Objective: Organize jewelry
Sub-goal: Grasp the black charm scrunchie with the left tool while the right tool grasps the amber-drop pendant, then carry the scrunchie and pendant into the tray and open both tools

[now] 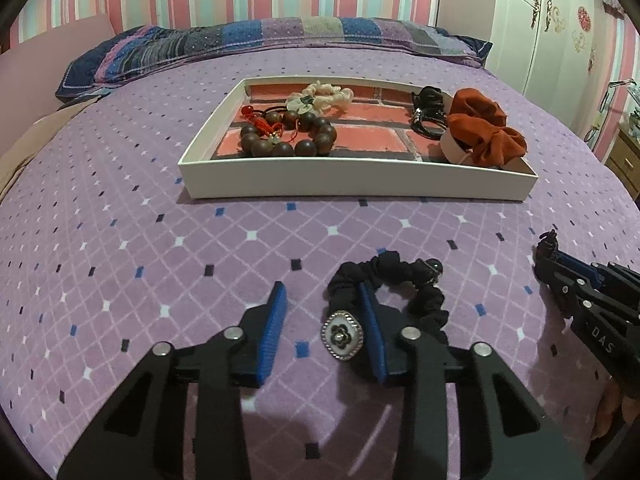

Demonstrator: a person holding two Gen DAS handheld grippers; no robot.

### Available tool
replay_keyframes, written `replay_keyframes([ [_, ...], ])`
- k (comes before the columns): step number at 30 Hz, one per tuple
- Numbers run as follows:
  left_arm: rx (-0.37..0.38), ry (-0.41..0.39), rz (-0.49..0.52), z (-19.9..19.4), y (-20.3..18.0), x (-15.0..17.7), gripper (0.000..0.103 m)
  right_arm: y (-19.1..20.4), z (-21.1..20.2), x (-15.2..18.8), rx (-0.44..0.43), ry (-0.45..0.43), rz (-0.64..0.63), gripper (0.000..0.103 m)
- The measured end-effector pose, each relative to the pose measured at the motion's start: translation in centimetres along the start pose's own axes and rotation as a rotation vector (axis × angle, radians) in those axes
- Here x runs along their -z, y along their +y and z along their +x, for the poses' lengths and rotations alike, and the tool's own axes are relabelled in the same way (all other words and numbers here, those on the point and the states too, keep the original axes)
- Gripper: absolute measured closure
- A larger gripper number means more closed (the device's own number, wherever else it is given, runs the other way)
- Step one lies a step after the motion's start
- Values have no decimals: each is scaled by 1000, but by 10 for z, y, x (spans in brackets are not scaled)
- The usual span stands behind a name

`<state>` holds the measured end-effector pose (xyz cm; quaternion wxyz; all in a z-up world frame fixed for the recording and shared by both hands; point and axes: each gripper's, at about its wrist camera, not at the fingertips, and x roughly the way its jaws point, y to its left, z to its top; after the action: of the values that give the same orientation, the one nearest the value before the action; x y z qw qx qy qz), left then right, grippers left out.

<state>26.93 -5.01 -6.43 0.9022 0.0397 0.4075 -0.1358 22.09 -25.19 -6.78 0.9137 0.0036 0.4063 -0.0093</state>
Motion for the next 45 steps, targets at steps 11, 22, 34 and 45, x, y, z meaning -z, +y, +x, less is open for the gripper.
replay_keyframes([
  [11, 10, -8, -10, -2, 1, 2, 86, 0, -1, 1, -3, -9, 3, 86],
  [22, 11, -14, -15, -5, 2, -4, 91, -1, -15, -7, -20, -56, 12, 87],
  [34, 32, -120, -9, -30, 12, -62, 91, 9, -26, -69, -75, -148, 3, 88],
  [45, 49, -204, -21, -41, 24, -133, 91, 27, 7, -132, -132, -140, 2, 88],
])
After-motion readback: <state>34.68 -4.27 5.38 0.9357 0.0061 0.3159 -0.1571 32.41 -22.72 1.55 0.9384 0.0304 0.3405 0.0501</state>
